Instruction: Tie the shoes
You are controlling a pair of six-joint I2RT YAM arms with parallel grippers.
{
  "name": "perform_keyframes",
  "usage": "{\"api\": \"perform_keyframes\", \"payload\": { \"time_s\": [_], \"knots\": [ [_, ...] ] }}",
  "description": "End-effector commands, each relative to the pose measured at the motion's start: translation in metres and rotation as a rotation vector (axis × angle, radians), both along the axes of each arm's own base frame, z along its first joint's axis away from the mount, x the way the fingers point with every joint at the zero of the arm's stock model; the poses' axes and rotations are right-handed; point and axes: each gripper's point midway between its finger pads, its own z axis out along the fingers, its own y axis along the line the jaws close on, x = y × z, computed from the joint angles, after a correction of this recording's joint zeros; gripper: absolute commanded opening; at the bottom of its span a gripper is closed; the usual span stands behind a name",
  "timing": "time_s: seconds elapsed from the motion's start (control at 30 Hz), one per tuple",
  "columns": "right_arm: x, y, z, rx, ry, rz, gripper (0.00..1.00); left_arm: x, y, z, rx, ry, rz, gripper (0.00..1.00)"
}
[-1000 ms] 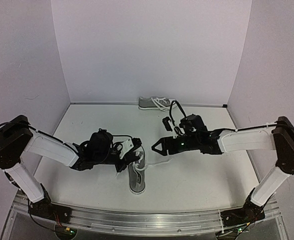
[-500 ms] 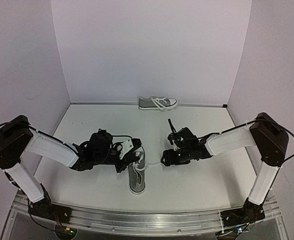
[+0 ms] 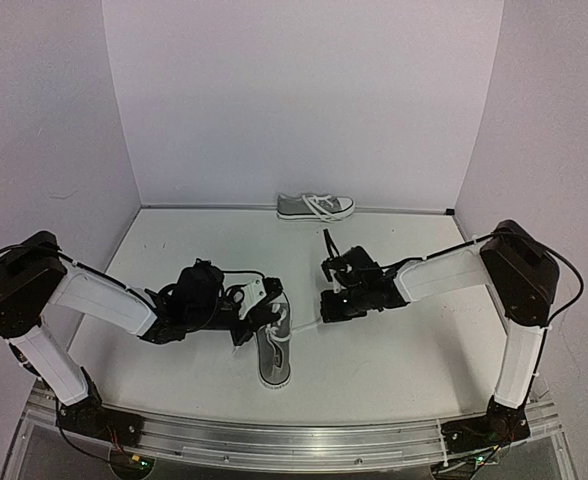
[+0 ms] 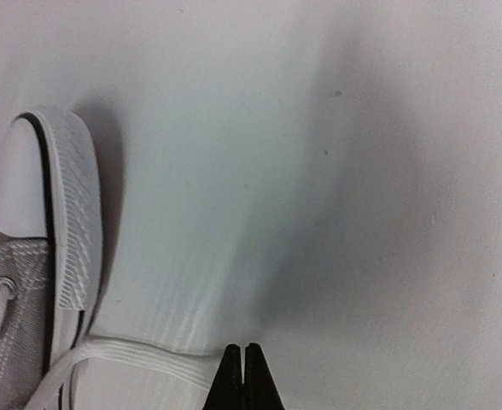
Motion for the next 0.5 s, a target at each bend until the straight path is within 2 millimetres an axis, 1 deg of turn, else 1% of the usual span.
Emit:
{"api": "perform_keyframes", "payload": {
  "time_s": [0.0,0.13,0.17,0.23,0.3,0.37,0.4,0.47],
  "knots": [
    [0.031,0.036,0.097,0.151,-0.205,0.057,0.0,-0.006,-0.008,0.012,-0.065,-0.054,-0.046,0.0],
    [0.049,0.059,0.162,0.234,-0.329,0.102,0.0,-0.012,-0.01,0.004,-0.038,-0.063,-0.09,0.0],
    [0.051,0.065,0.175,0.256,-0.35,0.121,0.0,-0.014,-0.01,0.001,-0.025,-0.071,-0.098,0.0],
    [0.053,0.081,0.195,0.307,-0.37,0.17,0.0,-0.016,-0.011,0.001,-0.017,-0.088,-0.106,0.0],
    [0.049,0.1,0.207,0.359,-0.373,0.237,0.0,-0.017,-0.01,0.002,-0.019,-0.102,-0.112,0.0],
    [0.042,0.118,0.213,0.393,-0.379,0.298,0.0,-0.019,-0.01,0.004,-0.023,-0.116,-0.116,0.0],
    [0.036,0.129,0.215,0.407,-0.378,0.331,0.0,-0.019,-0.01,0.004,-0.02,-0.12,-0.117,0.0],
    [0.024,0.151,0.21,0.428,-0.356,0.387,0.0,-0.02,-0.009,0.003,-0.012,-0.128,-0.12,0.0]
  ]
}}
